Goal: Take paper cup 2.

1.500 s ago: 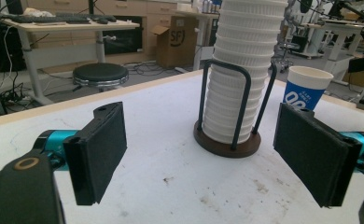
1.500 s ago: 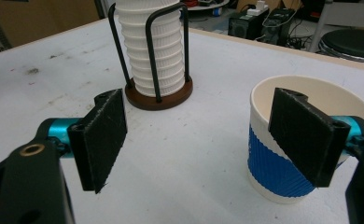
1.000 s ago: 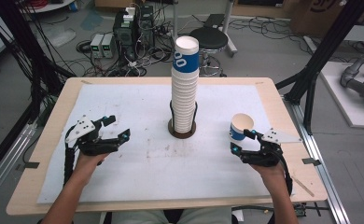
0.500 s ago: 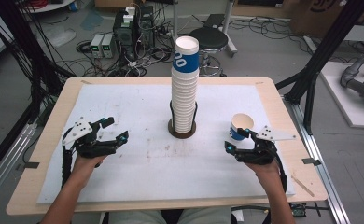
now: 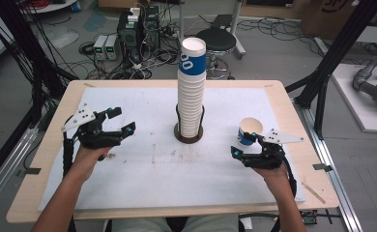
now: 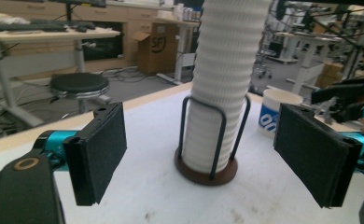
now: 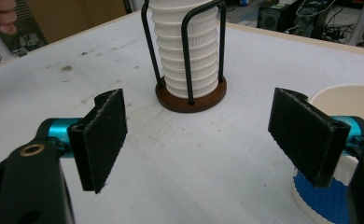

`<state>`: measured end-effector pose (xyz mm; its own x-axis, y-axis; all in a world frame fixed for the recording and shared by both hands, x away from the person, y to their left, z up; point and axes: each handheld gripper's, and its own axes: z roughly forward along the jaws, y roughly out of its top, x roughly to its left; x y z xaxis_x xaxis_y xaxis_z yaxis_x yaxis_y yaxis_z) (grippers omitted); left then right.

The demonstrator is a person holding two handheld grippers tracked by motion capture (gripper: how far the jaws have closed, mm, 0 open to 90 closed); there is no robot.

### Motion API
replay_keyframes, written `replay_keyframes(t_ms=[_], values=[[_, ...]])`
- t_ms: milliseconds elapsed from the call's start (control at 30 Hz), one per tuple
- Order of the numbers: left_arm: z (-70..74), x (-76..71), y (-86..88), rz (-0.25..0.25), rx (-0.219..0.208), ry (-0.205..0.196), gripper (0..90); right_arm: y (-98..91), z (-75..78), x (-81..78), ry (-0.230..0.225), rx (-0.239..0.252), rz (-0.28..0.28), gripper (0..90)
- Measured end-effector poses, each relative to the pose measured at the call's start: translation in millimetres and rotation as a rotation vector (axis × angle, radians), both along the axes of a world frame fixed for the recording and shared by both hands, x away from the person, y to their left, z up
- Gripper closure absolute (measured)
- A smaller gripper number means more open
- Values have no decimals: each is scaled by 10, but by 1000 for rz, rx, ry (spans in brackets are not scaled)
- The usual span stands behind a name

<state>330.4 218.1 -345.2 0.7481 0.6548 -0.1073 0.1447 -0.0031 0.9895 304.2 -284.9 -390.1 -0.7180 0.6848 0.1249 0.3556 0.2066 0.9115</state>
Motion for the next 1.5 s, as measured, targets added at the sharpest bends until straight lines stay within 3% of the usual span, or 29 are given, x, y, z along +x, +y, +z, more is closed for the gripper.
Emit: replay_keyframes(t_ms=[100,233,333,833,1233,1500], values=[[197,95,-75,-31,-9,-18,171,-6,-2,3,-1,1,-2,202],[452,203,-199,-76,26,-31,171,-11,-2,0,-6,3,11,201],[630,272,-301,-108,29,-48,171,-19,-3,-3,-2,1,9,202],[1264,624,-837,-172,54,-86,170,-48,25,-21,-9,-1,23,202],[1501,895,-1208,-182,73,-57,170,-66,25,-35,-12,2,25,202],[1577,1020,-1424,-173,118,-32,171,-73,30,-27,-13,6,28,202]])
